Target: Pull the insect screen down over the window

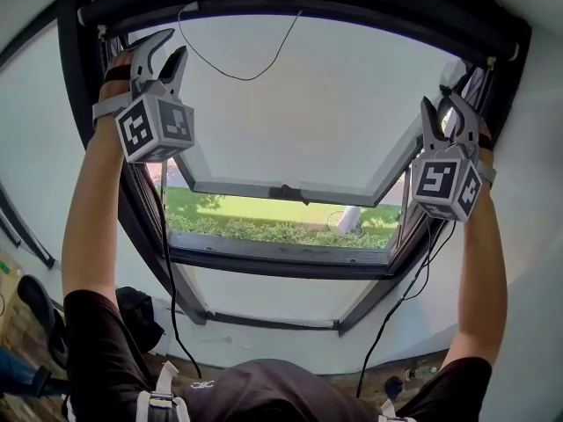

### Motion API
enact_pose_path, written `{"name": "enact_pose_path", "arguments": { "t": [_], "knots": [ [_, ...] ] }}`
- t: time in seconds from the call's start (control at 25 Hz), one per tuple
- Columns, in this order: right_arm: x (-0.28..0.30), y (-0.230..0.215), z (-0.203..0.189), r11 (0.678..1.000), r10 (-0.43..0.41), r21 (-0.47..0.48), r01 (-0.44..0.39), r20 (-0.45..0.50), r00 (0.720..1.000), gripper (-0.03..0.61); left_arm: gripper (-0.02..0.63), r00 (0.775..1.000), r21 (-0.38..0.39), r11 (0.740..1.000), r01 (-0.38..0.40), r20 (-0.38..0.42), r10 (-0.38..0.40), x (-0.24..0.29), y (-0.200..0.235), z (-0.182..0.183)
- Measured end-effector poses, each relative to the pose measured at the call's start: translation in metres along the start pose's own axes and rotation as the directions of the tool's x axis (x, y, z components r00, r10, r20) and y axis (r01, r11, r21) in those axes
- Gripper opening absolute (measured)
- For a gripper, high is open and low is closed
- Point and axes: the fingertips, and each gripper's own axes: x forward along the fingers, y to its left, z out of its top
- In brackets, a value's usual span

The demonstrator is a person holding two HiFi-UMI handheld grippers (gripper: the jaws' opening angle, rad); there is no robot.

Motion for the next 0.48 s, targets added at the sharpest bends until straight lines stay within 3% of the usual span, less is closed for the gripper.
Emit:
{"name": "enact_pose_path", "arguments": {
  "t": [0.16,0.48],
  "knots": [
    [0.017,-0.024,0.000,0.998,-0.040,-0.048,0.038,-0.027,0.999,0.147,0.173,1.000,0.025,1.000,0.017,-0.006,-0.017,0.013,0.019,-0.006],
    [0.043,-0.051,0.001,0.995,-0.052,-0.086,0.045,-0.079,0.996,0.147,0.175,0.987,0.158,0.982,0.103,-0.136,-0.081,0.052,0.015,-0.048]
  ]
}}
